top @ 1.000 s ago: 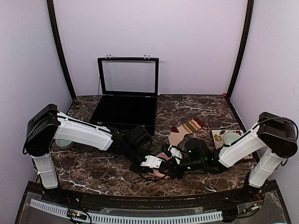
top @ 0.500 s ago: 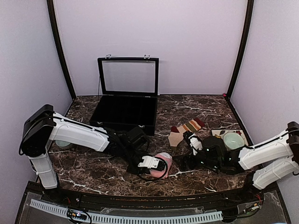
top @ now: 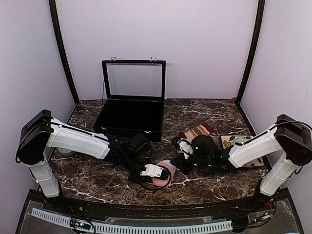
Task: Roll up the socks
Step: Roll the sock at the center of the board.
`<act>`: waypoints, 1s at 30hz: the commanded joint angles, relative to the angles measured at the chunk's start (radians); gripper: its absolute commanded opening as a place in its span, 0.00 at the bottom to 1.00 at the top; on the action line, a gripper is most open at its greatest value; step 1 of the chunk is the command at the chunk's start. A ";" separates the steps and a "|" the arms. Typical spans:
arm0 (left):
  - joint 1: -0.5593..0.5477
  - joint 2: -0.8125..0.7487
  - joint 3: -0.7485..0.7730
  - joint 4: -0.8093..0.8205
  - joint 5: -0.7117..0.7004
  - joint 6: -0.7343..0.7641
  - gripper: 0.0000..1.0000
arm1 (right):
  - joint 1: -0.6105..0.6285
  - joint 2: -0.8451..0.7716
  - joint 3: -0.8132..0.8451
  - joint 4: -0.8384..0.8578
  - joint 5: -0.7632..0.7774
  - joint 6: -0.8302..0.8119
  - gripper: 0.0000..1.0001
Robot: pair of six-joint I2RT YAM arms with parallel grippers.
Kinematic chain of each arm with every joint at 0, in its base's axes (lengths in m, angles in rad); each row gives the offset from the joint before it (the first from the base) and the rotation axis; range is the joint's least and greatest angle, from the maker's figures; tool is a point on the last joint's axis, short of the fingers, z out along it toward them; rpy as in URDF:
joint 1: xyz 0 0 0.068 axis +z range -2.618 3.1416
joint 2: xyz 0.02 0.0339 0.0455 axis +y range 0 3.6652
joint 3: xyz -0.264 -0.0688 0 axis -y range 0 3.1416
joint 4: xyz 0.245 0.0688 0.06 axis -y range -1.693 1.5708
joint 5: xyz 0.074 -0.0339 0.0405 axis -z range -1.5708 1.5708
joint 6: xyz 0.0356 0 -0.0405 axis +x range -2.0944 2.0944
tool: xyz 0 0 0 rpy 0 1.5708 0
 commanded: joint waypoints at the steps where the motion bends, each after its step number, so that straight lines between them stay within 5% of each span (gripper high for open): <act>1: 0.000 0.042 -0.113 -0.288 -0.116 -0.021 0.00 | -0.003 0.129 0.086 -0.010 -0.137 -0.015 0.08; 4: 0.002 0.023 -0.151 -0.303 -0.129 -0.015 0.00 | -0.004 0.212 0.154 -0.050 -0.157 -0.042 0.00; 17: 0.089 0.072 -0.172 -0.360 -0.089 -0.081 0.00 | -0.062 0.459 0.506 -0.120 -0.197 -0.129 0.00; 20: 0.163 0.117 -0.126 -0.405 0.009 -0.069 0.00 | -0.080 0.416 0.473 -0.057 -0.200 -0.124 0.28; 30: 0.200 0.281 0.030 -0.576 0.115 0.008 0.00 | -0.123 0.141 0.155 0.211 -0.189 -0.164 0.73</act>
